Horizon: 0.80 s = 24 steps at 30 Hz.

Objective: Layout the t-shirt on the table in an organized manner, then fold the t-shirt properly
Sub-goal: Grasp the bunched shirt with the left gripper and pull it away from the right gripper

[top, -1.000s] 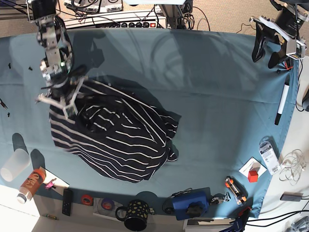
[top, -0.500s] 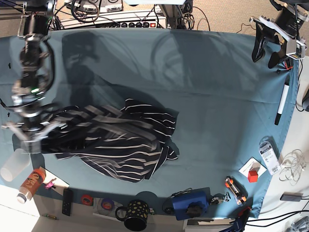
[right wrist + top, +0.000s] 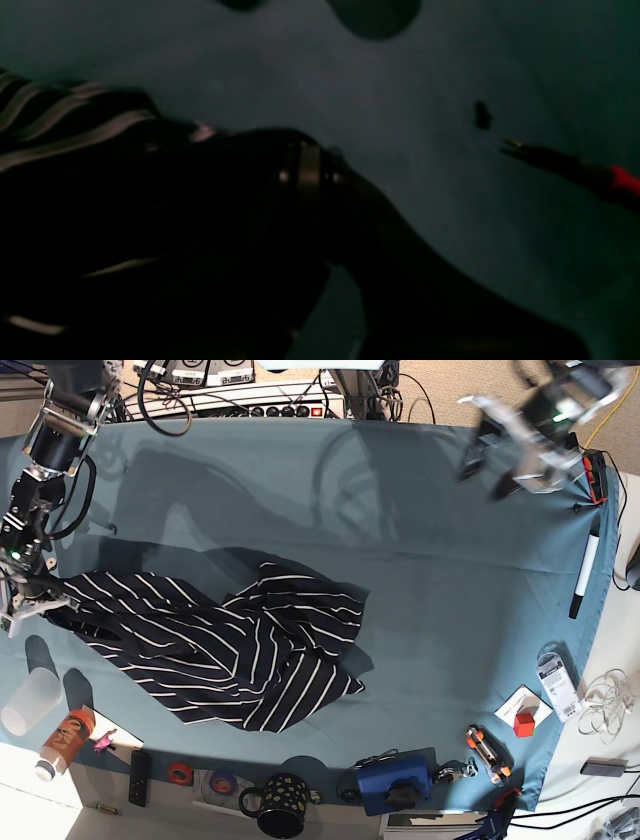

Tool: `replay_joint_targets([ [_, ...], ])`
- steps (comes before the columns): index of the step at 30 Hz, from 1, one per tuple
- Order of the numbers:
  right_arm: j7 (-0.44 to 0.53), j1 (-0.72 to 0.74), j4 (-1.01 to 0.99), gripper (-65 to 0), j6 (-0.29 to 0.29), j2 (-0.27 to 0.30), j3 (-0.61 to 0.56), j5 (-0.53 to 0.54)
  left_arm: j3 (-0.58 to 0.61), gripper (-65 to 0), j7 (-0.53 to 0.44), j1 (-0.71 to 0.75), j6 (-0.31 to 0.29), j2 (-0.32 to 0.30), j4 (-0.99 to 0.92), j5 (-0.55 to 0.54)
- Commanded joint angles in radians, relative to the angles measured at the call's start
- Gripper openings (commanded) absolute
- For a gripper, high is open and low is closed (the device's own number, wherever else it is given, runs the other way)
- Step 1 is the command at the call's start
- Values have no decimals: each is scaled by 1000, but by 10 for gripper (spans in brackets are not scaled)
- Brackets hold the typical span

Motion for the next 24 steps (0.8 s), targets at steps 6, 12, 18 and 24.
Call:
replay_joint_targets([
  [6,-5,27,16,-650,51,28,26,42,291,-329,-134,-140,64,-48,8,317],
  [12,-28,26,16,-650,64,28,26,42,528,-328,-135,-301,283,-46,-67,493],
  [18,-50,27,16,-650,64,28,26,42,690,-328,-233,-441,266,-46,-224,679],
  [24,-53,27,16,-650,64,28,26,41,844,-328,-238,-578,284,-40,-379,780],
])
